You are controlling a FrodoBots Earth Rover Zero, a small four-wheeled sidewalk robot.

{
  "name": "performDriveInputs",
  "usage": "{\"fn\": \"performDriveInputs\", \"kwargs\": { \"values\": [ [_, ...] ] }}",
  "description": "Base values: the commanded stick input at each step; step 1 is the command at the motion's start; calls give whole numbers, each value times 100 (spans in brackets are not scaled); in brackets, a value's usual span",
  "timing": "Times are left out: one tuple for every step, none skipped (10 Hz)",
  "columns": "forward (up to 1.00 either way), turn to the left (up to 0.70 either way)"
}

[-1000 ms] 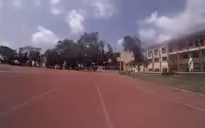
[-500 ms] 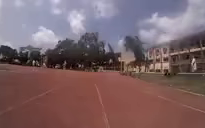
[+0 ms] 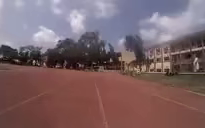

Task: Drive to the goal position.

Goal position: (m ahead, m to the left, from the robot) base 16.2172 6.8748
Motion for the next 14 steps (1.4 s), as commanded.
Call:
{"fn": "performDriveInputs", "kwargs": {
  "values": [
    [70,0],
    [70,0],
    [70,0],
    [70,0],
    [70,0],
    [70,0],
    [70,0],
    [70,0],
    [70,0],
    [70,0],
    [70,0],
    [70,0],
    [70,0],
    [70,0]
  ]
}}
